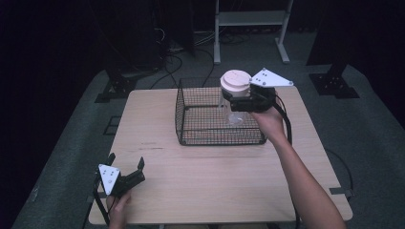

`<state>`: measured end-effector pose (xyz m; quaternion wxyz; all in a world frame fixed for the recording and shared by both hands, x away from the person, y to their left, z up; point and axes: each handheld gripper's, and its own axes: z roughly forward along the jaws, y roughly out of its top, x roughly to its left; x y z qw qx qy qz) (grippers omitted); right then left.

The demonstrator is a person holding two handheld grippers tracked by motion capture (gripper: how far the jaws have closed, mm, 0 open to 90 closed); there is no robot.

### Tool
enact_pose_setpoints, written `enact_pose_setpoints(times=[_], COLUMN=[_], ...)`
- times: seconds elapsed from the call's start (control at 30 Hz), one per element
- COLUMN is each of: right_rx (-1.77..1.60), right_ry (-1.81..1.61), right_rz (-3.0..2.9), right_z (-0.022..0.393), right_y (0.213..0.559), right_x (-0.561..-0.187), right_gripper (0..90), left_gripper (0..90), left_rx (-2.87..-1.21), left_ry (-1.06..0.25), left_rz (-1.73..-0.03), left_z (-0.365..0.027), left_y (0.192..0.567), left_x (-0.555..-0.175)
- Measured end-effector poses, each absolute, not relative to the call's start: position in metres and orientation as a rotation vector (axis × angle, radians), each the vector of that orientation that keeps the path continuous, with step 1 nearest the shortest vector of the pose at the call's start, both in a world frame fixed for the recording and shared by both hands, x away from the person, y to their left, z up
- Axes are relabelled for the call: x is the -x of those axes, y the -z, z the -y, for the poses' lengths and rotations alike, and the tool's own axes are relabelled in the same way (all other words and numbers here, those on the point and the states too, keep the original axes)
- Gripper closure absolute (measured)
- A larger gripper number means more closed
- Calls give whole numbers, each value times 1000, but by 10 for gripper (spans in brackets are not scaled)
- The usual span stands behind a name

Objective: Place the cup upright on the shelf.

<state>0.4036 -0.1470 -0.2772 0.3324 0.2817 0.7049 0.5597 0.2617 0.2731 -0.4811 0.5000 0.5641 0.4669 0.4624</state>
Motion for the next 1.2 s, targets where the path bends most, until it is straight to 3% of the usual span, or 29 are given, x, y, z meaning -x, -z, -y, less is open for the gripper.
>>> enact_pose_setpoints(times=[0.6, 1.2], right_rx=[-801, -859], right_ry=[-1411, -1377], right_rz=[-1828, -1840], right_z=[132, 119], right_y=[285, 313], right_x=[-447, -477], right_gripper=[42, 42], left_gripper=[0, 0], left_rx=[-1358, -1355], left_ry=[-1110, -1104], left_rz=[-1134, -1135], left_z=[-274, -275], left_y=[481, 481], left_x=[-262, -261])
